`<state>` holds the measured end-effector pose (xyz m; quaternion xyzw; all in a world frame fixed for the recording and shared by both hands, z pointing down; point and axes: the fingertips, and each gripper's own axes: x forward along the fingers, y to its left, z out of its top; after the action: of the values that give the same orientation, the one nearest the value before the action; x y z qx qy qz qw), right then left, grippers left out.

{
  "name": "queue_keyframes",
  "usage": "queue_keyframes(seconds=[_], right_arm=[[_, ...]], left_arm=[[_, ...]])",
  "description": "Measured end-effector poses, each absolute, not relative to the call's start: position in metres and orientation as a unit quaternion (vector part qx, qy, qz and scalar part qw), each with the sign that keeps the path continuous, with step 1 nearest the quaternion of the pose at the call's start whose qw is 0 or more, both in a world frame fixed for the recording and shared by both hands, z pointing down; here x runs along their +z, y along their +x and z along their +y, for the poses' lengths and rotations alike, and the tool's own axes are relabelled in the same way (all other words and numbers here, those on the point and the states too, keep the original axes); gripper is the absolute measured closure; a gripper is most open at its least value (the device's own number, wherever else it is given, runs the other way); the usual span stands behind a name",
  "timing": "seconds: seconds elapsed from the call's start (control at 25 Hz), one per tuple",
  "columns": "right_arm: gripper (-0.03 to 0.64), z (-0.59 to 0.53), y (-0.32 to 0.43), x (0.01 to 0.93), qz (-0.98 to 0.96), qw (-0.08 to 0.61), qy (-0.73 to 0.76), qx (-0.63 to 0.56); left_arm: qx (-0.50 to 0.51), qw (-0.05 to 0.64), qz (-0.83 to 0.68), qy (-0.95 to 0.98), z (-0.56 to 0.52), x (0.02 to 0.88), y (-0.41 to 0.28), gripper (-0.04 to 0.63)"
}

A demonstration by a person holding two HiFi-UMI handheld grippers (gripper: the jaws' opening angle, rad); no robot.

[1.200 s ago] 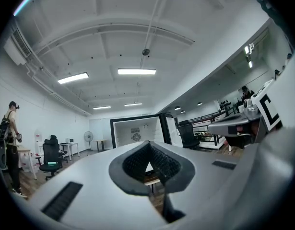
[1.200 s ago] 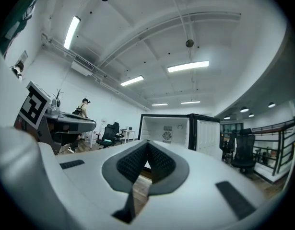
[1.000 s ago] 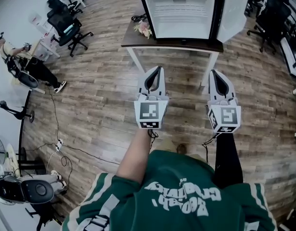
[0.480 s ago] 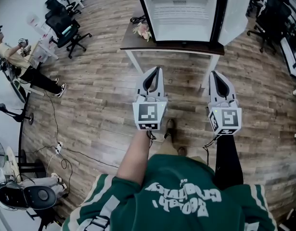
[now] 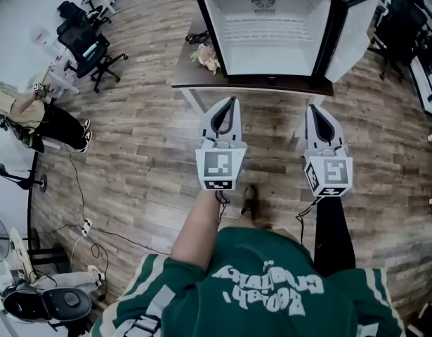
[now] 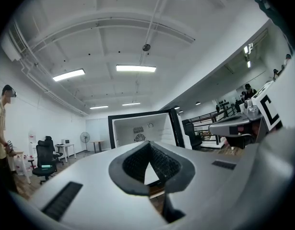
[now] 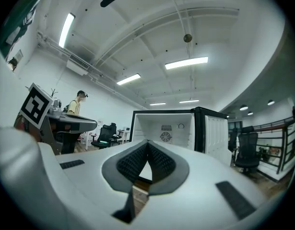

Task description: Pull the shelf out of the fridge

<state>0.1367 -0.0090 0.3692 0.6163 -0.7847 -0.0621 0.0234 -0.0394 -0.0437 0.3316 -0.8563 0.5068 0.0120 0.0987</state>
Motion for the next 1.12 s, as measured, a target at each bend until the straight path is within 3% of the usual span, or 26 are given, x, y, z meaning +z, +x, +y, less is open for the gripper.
queue_keyframes(seconds=[0.56,1.12], right_arm=[[0.607,-0.11,0.116,0.36,-0.768,0.029,0.636,-0.071],[0.607,-0.153,0.111,0.364,-0.769,0.038,0.634,-0.075]], left_arm=[[0.018,0.098,0.475,-0.874,-0.151,0.324,-0.052,0.58],[0.017,0.09,0.471,-0.877,-0.192,0.332,-0.055,0.58]])
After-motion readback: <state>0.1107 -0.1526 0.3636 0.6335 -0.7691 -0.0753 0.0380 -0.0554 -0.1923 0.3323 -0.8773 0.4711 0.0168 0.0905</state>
